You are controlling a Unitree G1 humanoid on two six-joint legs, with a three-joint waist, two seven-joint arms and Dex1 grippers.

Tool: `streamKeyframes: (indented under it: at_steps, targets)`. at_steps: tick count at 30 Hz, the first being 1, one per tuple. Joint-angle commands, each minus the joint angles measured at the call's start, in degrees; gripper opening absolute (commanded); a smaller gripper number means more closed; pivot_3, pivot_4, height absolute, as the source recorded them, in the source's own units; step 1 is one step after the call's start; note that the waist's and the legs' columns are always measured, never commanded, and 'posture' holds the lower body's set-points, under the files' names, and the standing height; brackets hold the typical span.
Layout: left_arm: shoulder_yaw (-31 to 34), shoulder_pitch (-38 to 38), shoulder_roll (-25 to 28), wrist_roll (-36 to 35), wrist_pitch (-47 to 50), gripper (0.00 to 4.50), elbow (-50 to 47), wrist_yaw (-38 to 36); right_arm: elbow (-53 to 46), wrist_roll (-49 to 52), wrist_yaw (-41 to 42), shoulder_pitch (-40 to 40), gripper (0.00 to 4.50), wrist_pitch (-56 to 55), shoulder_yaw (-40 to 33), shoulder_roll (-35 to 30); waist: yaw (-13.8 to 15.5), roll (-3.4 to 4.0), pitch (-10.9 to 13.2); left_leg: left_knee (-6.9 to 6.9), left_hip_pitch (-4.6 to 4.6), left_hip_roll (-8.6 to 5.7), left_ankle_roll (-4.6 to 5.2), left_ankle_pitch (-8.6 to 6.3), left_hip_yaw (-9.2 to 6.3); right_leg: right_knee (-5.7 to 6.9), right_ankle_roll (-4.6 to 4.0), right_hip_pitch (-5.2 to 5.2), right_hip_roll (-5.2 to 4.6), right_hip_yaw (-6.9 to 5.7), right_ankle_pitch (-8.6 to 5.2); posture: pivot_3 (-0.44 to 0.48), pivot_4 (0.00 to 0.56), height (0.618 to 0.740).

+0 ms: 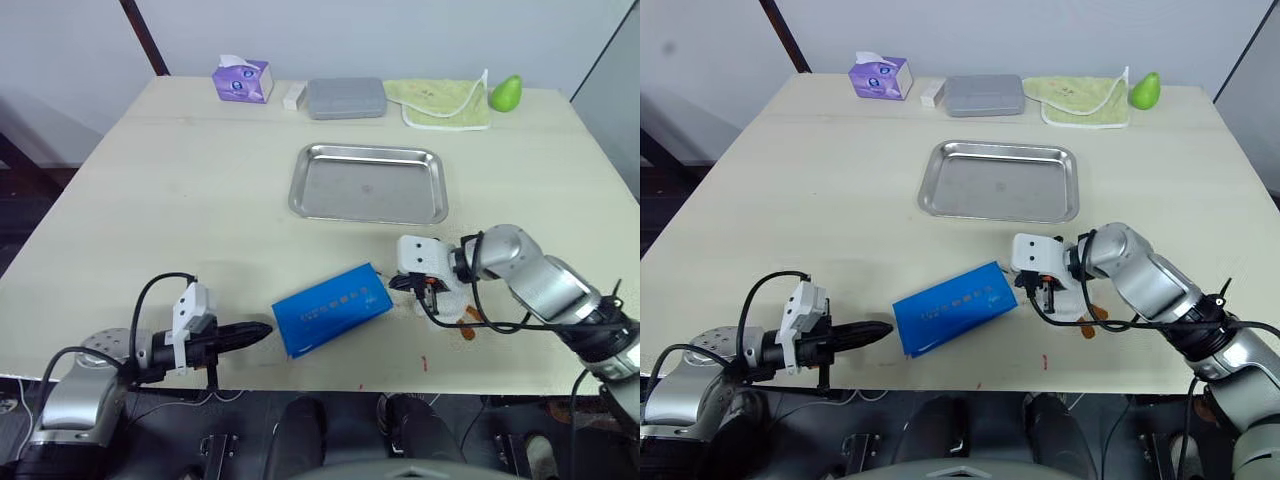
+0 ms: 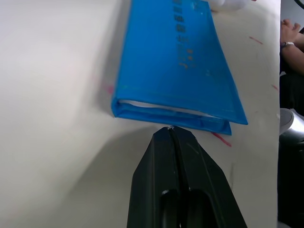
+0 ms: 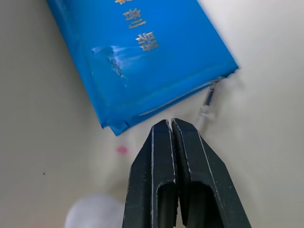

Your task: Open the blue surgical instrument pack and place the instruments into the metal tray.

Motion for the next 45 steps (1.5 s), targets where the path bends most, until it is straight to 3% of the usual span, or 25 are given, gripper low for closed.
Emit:
streamKeyframes:
  at_steps: [1,11,19,28,45]
  targets:
    - [-1.2,-1.1,-0.7,0.9,-0.3,0.00,-1.8,1.8,1.3,-2.9,1.6,-1.5,0.08,-2.6,1.4,1.3,0.0,0.00,0.0,0.00,0.00,0.00,0.00,0.00,0.00,0.01,0.02,0.00,0.00,0.00,0.01,0.000,0.150,0.740]
    - [-4.2,-5.7,-3.1,1.2,0.8,0.00,-2.5,4.3,-5.6,0.4,4.9,3.4,0.08,2.2,-3.3,2.2,0.4,-0.01,0.0,0.03,0.01,0.00,-0.01,0.00,0.00,0.08,0.05,0.01,-0.01,0.00,0.03,0.000,0.150,0.740]
    - [-9.3,-12.8,-5.4,4.6,-0.9,0.00,1.7,2.4,-17.0,2.8,1.4,14.6,0.08,10.1,-11.5,-2.4,0.9,-0.01,0.0,0.07,0.00,-0.02,-0.01,0.00,-0.04,0.06,0.04,0.06,-0.01,-0.03,0.02,0.000,0.150,0.740]
    - [-15.7,-21.2,-8.2,9.7,-4.6,0.00,9.0,-0.9,-21.9,3.3,-2.7,23.1,0.08,13.6,-16.8,-7.2,1.6,-0.04,0.0,0.10,-0.03,-0.06,0.00,0.00,-0.11,0.03,0.07,0.10,0.00,-0.03,0.03,0.000,0.150,0.740]
    - [-16.0,-23.8,-9.7,12.0,-7.5,0.00,13.1,-0.2,-20.1,3.9,-5.7,22.8,0.08,13.1,-17.5,-7.3,1.6,-0.11,-0.1,0.15,-0.02,-0.09,0.02,0.00,-0.28,-0.05,0.10,0.26,0.01,-0.07,0.02,0.000,0.150,0.740]
